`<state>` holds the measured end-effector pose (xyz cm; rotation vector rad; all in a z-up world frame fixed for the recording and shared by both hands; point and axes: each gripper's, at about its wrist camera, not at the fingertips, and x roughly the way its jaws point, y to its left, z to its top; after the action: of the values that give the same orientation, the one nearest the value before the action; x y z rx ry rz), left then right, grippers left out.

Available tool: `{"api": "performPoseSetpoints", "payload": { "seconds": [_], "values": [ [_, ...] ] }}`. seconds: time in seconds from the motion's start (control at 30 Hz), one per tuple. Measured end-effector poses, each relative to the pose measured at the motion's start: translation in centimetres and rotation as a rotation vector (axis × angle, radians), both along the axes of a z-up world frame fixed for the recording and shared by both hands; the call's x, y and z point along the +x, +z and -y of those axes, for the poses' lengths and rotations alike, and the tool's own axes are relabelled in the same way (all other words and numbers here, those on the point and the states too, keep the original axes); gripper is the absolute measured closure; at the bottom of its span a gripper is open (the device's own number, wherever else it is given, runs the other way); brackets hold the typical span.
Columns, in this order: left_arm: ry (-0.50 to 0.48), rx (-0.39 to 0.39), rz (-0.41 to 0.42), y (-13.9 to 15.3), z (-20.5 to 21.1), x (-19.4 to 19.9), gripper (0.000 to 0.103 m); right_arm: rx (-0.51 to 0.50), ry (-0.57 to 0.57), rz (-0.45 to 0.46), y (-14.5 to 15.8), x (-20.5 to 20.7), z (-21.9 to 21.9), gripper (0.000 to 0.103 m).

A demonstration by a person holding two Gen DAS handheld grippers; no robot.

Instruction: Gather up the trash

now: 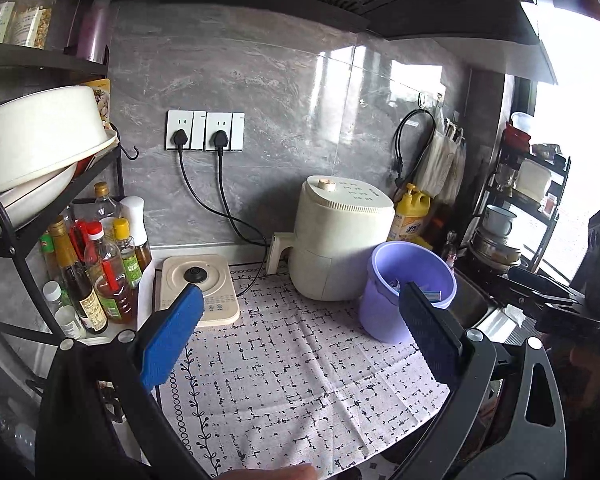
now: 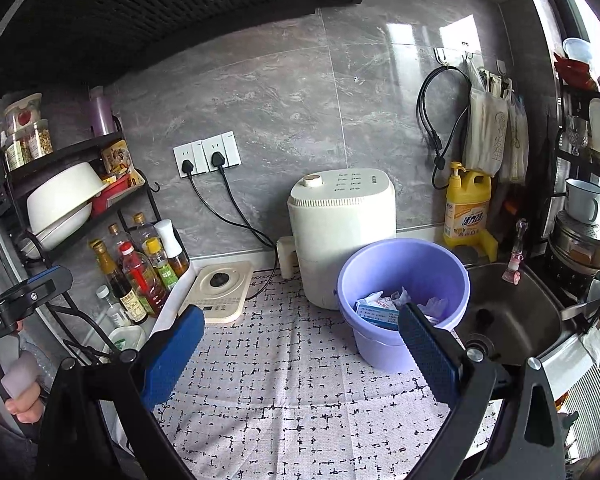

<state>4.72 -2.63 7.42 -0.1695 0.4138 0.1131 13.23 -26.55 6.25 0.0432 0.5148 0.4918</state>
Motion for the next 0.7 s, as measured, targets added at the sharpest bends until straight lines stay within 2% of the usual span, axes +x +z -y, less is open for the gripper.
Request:
{"api": "performPoseSetpoints", "payload": {
  "seconds": [0.23, 0.7],
  "values": [
    [0.037, 0.006, 0.069, 1.3, -0.5, -2.9, 0.006, 0.019, 0.03, 0.031, 1.0, -2.1, -1.1, 0.008],
    [0.064, 0.013, 0.094, 2.1, -0.2, -5.0, 0.006, 0.039, 0.057, 0.014, 1.0, -3.2, -0.7, 0.008]
  ]
}}
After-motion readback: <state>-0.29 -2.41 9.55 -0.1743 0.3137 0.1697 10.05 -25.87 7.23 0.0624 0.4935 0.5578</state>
